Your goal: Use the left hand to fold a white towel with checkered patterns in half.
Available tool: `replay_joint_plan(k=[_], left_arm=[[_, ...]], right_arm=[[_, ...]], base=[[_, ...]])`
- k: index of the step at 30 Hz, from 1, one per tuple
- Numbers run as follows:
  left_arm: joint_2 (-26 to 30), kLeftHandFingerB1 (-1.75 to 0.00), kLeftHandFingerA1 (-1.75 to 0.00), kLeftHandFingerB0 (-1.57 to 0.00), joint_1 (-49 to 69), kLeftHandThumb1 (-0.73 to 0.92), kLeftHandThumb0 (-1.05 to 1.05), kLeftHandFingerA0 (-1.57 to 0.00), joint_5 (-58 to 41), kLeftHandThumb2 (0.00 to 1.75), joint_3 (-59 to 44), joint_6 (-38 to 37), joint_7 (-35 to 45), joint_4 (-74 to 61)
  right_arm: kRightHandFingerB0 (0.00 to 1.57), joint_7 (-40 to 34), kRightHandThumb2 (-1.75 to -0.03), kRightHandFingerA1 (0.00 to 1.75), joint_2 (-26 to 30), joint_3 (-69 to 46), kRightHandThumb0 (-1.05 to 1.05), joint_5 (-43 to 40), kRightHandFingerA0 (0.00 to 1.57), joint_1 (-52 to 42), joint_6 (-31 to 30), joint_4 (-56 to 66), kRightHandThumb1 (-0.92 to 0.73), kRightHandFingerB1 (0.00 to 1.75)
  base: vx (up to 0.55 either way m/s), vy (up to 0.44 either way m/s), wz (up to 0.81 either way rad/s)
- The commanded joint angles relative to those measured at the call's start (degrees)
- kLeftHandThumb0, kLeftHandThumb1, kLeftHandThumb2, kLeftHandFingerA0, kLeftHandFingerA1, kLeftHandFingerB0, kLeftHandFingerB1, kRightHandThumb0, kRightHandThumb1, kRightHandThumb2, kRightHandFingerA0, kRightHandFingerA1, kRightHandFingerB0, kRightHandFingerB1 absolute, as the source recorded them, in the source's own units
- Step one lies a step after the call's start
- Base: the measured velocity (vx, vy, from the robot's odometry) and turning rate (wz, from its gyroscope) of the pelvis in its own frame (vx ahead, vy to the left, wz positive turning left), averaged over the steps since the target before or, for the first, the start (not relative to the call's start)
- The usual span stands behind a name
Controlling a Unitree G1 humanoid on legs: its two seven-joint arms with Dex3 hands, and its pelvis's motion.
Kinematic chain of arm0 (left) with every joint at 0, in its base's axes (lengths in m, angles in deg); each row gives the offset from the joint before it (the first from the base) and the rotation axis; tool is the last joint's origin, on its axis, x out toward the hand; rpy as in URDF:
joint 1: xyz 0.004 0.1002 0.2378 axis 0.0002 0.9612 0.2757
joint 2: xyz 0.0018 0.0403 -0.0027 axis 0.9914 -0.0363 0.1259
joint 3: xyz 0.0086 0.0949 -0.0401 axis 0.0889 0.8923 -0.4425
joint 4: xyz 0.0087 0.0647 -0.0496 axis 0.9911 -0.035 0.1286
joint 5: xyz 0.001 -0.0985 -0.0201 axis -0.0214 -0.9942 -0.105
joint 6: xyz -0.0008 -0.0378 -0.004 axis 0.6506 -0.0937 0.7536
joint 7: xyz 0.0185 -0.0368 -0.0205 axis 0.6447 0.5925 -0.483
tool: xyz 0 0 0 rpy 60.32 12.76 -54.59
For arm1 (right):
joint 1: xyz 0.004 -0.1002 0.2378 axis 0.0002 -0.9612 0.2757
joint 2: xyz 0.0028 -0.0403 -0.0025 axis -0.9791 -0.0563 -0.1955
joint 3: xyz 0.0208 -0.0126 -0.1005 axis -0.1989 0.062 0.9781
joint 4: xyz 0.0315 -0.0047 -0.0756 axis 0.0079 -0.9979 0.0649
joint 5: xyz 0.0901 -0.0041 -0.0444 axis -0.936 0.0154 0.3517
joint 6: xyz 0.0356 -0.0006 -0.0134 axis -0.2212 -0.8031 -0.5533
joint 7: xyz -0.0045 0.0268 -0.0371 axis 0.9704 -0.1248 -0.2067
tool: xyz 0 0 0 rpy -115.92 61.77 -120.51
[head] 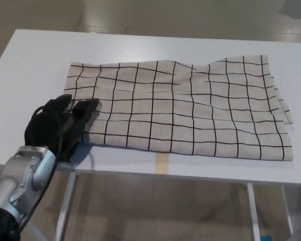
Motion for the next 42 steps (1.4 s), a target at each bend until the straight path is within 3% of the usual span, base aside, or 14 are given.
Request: replay_joint_plan(k=[1,14,15,24,25,26,27,28,30,35,39,40,41,42], left_arm=[[-0.54,-0.22,-0.06,0.0,-0.06,0.61,-0.05,0.0,2.89,0.84,2.26,1.38,-5.06,2.73],[-2.2,-0.25,-0.14,0.0,-0.9,0.49,-0.23,0.0,3.5,0.77,5.47,1.63,-8.29,5.26],[-2.67,-0.22,-0.17,0.0,-1.55,0.56,-0.27,0.0,3.99,0.57,6.06,2.04,-8.39,5.98],[-7.97,-0.26,-0.19,0.0,-9.24,0.33,-0.46,0.0,5.57,0.72,11.12,3.93,-9.7,17.86],[-8.75,-0.48,-0.49,0.0,-10.49,0.39,-0.29,0.0,6.36,0.91,12.28,4.71,-9.53,19.75],[-8.75,-0.48,-0.49,0.0,-10.49,0.39,-0.29,0.0,6.36,0.91,12.28,4.71,-9.53,19.75],[-10.81,-0.62,-0.66,-0.52,-13.88,0.4,-0.52,-0.53,8.32,0.6,15.37,7.21,-8.61,24.64],[-11.37,-0.62,-0.66,-0.52,-14.8,0.4,-0.52,-0.53,8.7,0.6,16.15,7.95,-8.07,25.93],[-12.29,-0.91,-1.33,-0.91,-16.47,0.43,-0.43,-0.77,8.08,0.57,17.05,8.5,-6.87,28.61],[-13.6,-0.71,-1.75,-1.01,-17.19,0.54,-0.31,-0.73,4.71,0.54,15.91,8.17,-8.17,30.81],[-12.98,-0.67,-1.75,-0.97,-17.17,0.59,-0.26,-0.66,4.79,0.52,16.11,7.97,-11.58,31.66],[-11.62,-1.23,-1.4,-0.81,-16.71,0.46,-0.32,-1.03,4.79,0.75,16.04,6.28,-14.26,31.56],[-10.77,-1.65,-1.75,-0.62,-16.65,0.63,-0.19,-0.7,4.77,0.54,16.03,5.35,-15.26,31.53],[-9.57,-1.75,-1.75,-0.54,-16.91,0.65,-0.16,-0.71,4.57,0.54,15.89,4.4,-15.18,31.52]], right_arm=[[0.25,0.13,-0.59,0.54,0.42,0.1,-0.4,-0.27,0.38,-0.92,1.21,0.12,-0.65,0.35],[0.26,-0.72,-0.59,0.55,0.56,0.06,-0.39,-0.13,0.39,-0.13,1.15,-0.22,-0.64,0.35],[0.26,-0.57,-0.59,0.55,0.45,0.0,-0.39,-0.34,0.39,-0.25,1.15,-0.17,-0.64,0.35],[0.26,-0.55,-0.59,0.57,-0.26,0.39,-0.39,-0.06,0.39,-1.44,1.84,-0.12,-0.64,0.35],[0.26,-0.67,-0.59,0.54,-0.31,0.5,-0.39,0.1,0.38,-1.71,1.64,0.07,-0.63,0.35],[0.26,-0.67,-0.59,0.54,-0.31,0.5,-0.39,0.1,0.38,-1.71,1.64,0.07,-0.63,0.35],[0.25,-1.12,-0.59,0.51,-0.51,0.71,-0.41,0.4,0.37,-2.29,1.28,0.72,-0.64,0.35],[0.25,-1.27,-0.59,0.51,-0.55,0.78,-0.41,0.49,0.37,-2.45,1.14,1.0,-0.64,0.35],[0.25,-1.29,-0.59,0.51,-0.66,0.88,-0.41,0.4,0.37,-2.68,0.73,1.61,-0.64,0.36],[0.26,-1.18,-0.59,0.52,-0.56,0.68,-0.41,0.05,0.38,-3.05,1.07,2.24,-0.64,0.36],[0.27,-1.79,-0.61,0.54,-0.18,0.25,-0.42,0.1,0.39,-2.21,2.14,1.49,-0.65,0.37],[0.27,-1.37,-0.61,0.55,-0.17,0.24,-0.42,-0.15,0.39,-2.29,1.42,2.24,-0.65,0.37],[0.28,-1.21,-0.61,0.54,-0.12,0.22,-0.42,-0.25,0.39,-2.24,0.91,2.7,-0.65,0.37],[0.28,-1.13,-0.61,0.55,-0.02,0.2,-0.41,-0.29,0.39,-2.03,0.41,2.95,-0.64,0.37]], base=[[0.0,0.0,0.0],[0.0,0.0,0.0],[0.0,0.0,0.0],[0.0,0.0,0.0],[0.0,0.0,0.0],[0.0,0.0,0.0],[0.0,0.0,0.0],[0.0,0.0,0.0],[0.0,0.0,0.0],[0.0,0.0,0.0],[0.0,0.0,0.0],[0.0,0.0,0.0],[0.0,0.0,0.0],[0.0,0.0,0.0]])
